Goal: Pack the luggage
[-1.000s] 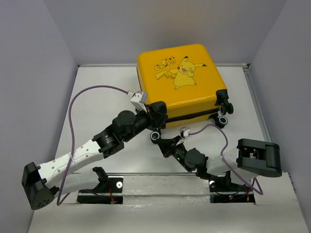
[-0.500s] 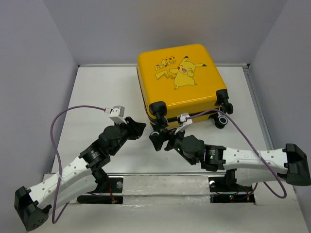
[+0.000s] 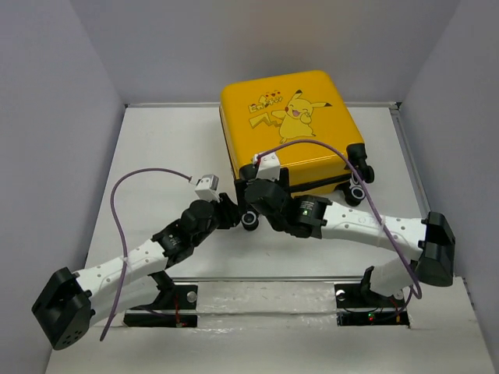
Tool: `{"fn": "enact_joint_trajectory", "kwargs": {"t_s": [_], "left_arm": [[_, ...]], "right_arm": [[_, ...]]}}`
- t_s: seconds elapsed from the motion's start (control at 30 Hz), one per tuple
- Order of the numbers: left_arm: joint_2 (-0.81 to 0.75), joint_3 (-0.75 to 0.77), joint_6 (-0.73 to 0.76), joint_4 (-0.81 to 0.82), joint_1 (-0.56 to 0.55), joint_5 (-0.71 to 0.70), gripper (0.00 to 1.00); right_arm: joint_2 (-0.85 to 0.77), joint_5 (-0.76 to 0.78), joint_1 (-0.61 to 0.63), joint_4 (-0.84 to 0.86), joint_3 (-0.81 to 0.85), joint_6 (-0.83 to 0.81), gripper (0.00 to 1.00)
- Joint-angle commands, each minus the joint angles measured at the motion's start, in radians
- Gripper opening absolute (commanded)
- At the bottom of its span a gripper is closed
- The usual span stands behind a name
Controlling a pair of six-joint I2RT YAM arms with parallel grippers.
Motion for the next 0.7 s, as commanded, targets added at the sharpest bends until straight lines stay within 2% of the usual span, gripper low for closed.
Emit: {"fn": "enact_joint_trajectory", "kwargs": {"t_s": [0.0, 0.1, 0.13, 0.23, 0.27, 0.33, 0.37, 0.47, 0.5, 0.53, 0.57, 0.67], "left_arm": [[0.052, -0.007, 0.008, 0.178, 0.004, 0.032, 0.46], [0.090, -0.012, 0.018, 0.236, 0.005, 0.051, 0.46], [0.099, -0.010, 0.023, 0.259, 0.004, 0.052, 0.46], [0.141, -0.004, 0.037, 0.292, 0.005, 0.063, 0.46], [0.162, 0.000, 0.038, 0.307, 0.005, 0.071, 0.46], [0.179, 0.005, 0.043, 0.338, 0.005, 0.081, 0.46], [0.197, 0.003, 0.045, 0.350, 0.005, 0.095, 0.47], [0.222, -0.001, 0.048, 0.404, 0.005, 0.114, 0.47], [0.239, -0.004, 0.051, 0.417, 0.005, 0.129, 0.47], [0.248, -0.009, 0.051, 0.436, 0.005, 0.141, 0.47], [0.262, -0.013, 0.052, 0.466, 0.005, 0.156, 0.48], [0.286, -0.017, 0.064, 0.511, 0.005, 0.166, 0.49]], "right_arm": [[0.055, -0.048, -0.055, -0.108, 0.081, -0.070, 0.98], [0.098, -0.059, -0.081, -0.111, 0.095, -0.081, 0.92], [0.109, -0.054, -0.095, -0.113, 0.104, -0.086, 0.83], [0.136, -0.027, -0.095, -0.113, 0.118, -0.109, 0.69], [0.144, -0.023, -0.104, -0.116, 0.130, -0.128, 0.60], [0.164, -0.020, -0.104, -0.148, 0.147, -0.138, 0.56], [0.168, -0.014, -0.104, -0.155, 0.156, -0.142, 0.45], [0.164, 0.000, -0.104, -0.179, 0.156, -0.146, 0.28], [0.159, 0.000, -0.104, -0.180, 0.153, -0.149, 0.16], [0.156, -0.002, -0.104, -0.182, 0.153, -0.152, 0.11], [0.152, -0.008, -0.104, -0.180, 0.153, -0.158, 0.07], [0.153, -0.029, -0.104, -0.179, 0.165, -0.161, 0.07]]}}
